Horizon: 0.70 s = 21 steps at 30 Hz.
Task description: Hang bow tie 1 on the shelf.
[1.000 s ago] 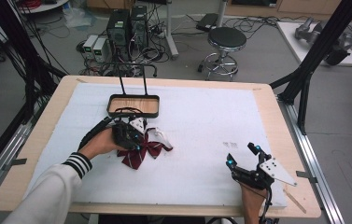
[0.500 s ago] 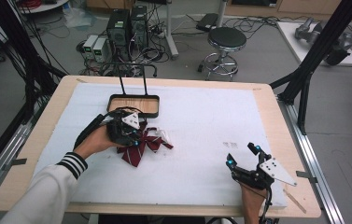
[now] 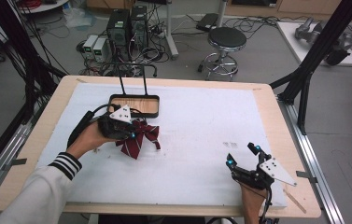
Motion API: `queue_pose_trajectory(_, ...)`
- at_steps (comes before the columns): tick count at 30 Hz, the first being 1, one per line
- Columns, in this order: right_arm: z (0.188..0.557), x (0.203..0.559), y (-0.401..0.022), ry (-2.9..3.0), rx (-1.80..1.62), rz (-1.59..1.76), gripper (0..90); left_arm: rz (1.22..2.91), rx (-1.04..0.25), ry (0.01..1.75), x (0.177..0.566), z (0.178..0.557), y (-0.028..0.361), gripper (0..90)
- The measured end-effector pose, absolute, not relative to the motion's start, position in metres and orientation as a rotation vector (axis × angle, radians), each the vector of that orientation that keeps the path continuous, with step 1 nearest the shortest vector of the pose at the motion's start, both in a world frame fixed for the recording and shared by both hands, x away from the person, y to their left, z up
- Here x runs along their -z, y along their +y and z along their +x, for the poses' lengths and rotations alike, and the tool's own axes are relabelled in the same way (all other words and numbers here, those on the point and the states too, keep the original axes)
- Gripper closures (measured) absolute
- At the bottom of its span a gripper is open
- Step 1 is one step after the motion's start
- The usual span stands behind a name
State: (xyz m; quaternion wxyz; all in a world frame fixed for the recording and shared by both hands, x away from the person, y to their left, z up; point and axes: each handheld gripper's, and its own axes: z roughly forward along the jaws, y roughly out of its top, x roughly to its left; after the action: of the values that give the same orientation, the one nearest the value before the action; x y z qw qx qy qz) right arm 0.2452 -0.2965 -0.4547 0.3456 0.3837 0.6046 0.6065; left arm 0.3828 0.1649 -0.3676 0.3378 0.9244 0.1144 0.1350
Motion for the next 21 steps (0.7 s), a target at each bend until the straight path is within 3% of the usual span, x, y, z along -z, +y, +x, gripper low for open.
queue_pose_trajectory(21, 0.245, 0.455, -0.296, 1.570, -1.576, 1.000, 9.6, 2.277, -0.498, 0.342, 0.335, 0.382, 0.193, 73.1)
